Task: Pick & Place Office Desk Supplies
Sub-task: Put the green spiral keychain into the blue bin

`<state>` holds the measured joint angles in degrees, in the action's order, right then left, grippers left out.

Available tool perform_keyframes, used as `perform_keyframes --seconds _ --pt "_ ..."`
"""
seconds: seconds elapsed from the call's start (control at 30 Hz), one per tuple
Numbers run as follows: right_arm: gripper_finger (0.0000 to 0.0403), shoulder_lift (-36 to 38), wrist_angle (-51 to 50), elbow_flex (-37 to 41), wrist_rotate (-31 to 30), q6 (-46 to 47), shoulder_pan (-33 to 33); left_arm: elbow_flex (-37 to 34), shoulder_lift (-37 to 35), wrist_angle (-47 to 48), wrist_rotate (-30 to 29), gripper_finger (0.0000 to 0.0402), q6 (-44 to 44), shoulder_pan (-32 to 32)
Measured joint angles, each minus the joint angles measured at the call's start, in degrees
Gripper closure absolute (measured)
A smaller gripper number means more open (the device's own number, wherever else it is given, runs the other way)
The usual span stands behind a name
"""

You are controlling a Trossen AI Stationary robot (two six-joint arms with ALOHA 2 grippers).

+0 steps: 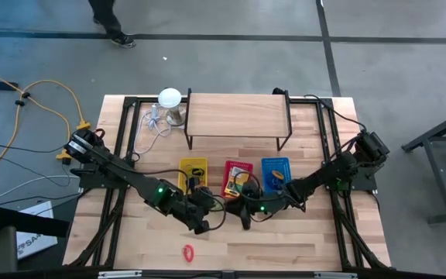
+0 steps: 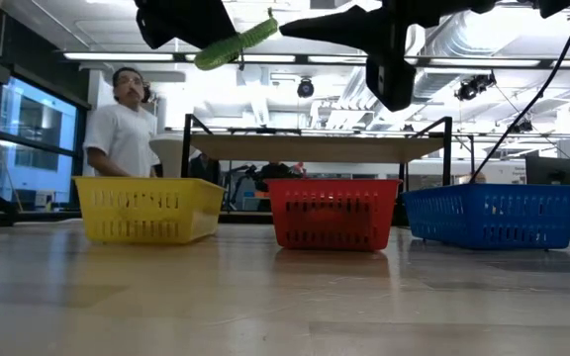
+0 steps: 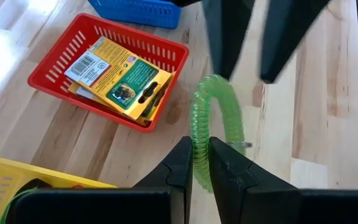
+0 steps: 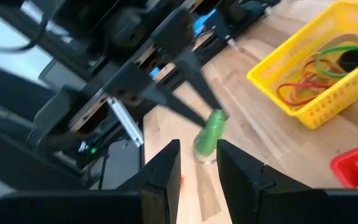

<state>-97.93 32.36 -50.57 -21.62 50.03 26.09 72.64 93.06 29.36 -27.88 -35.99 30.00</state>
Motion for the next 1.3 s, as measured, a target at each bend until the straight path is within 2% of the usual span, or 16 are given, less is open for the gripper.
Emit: perform_keyframes --seconds 0.13,0.8,1.3 --pt "0.0311 0.0 -0.5 0.0 -2.2 1.2 -0.3 0.0 0.0 0.0 0.0 0.0364 0.0 0.0" --pt "0.0311 0.0 -1.0 0.0 -3.3 1.2 -1.4 0.0 0.0 -0.1 -0.1 0.0364 0.5 -2.5" --pt "0.0311 0.0 -2.2 0.0 -1.9 1.0 -3.0 0.0 0.0 -1.1 -0.1 0.0364 1.8 -2.6"
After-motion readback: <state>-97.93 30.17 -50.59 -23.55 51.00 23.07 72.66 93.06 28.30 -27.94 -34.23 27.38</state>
